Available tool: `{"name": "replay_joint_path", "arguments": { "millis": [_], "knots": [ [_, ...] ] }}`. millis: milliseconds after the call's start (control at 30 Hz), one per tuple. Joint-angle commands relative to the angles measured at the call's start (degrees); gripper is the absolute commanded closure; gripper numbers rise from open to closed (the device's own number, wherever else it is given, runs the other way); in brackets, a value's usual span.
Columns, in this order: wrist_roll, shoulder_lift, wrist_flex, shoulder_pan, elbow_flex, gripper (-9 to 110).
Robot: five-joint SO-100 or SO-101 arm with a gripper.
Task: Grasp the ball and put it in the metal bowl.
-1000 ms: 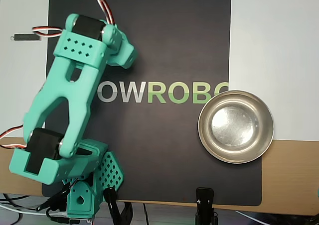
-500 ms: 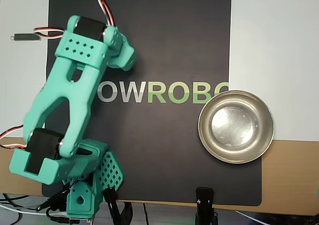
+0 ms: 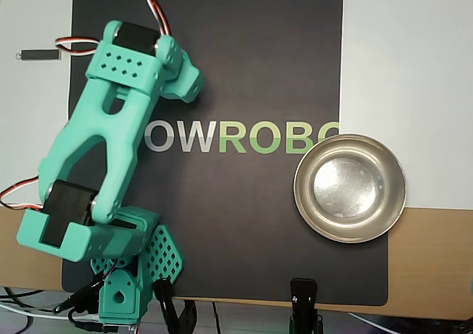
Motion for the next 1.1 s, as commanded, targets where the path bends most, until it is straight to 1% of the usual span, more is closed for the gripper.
{"name": "replay_joint_path", "arguments": {
  "millis": [0, 767, 1067],
  "knots": [
    [0.3, 0.2, -0.6, -0.4, -0.9, 58],
    [-0.3, 1.2, 1.2, 0.8, -0.3, 58],
    [-0.3, 4.9, 2.2, 1.3, -0.2, 58]
  ]
}}
